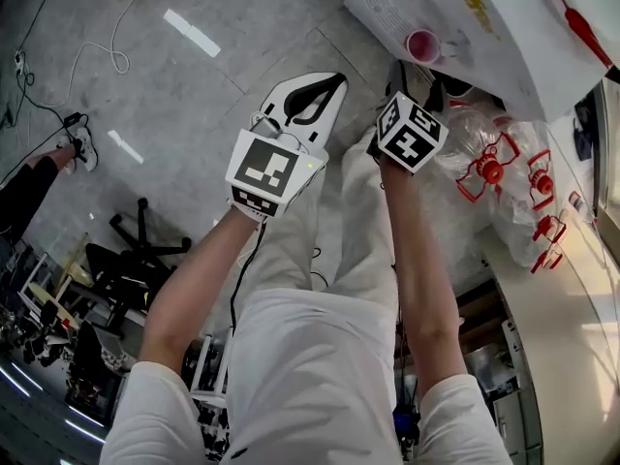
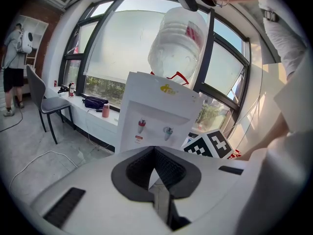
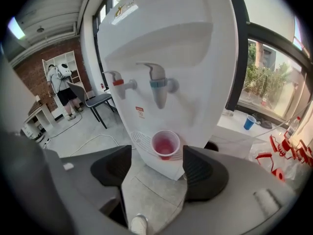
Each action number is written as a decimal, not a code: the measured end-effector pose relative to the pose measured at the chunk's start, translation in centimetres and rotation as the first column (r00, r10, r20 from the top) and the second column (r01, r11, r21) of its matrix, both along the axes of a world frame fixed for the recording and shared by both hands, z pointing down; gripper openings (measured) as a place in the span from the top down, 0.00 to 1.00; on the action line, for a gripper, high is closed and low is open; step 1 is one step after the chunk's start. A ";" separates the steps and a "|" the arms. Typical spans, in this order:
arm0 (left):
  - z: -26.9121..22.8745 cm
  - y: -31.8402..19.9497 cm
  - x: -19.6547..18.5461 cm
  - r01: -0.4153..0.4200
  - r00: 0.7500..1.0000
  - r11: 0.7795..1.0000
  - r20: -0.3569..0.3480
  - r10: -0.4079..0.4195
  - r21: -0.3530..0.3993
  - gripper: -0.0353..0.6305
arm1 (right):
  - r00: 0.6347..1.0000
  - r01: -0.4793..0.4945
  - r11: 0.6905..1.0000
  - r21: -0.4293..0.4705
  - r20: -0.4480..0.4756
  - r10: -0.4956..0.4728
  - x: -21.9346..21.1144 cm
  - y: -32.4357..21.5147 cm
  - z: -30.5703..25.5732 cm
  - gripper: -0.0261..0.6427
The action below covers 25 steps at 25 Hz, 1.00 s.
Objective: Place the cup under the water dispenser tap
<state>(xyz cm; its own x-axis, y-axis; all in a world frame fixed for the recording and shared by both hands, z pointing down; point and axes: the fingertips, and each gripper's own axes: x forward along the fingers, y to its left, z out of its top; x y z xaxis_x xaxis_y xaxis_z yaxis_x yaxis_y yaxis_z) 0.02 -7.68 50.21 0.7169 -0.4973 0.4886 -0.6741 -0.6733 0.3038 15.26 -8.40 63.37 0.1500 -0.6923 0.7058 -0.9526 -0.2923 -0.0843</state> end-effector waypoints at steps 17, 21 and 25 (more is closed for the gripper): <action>-7.4 1.4 -0.9 0.050 0.999 0.999 -0.004 -0.050 -0.005 0.94 | 0.993 0.109 0.989 0.096 0.021 -0.112 2.8 4.2 -12.3 0.94; -9.6 1.3 -1.3 0.073 0.997 0.997 -0.017 -0.073 -0.007 0.94 | 0.990 0.129 0.982 0.138 0.044 -0.136 3.0 4.4 -16.0 0.94; -11.5 1.3 -1.7 0.093 0.995 0.996 -0.029 -0.093 -0.017 0.94 | 0.986 0.141 0.975 0.173 0.064 -0.154 2.8 4.7 -19.5 0.94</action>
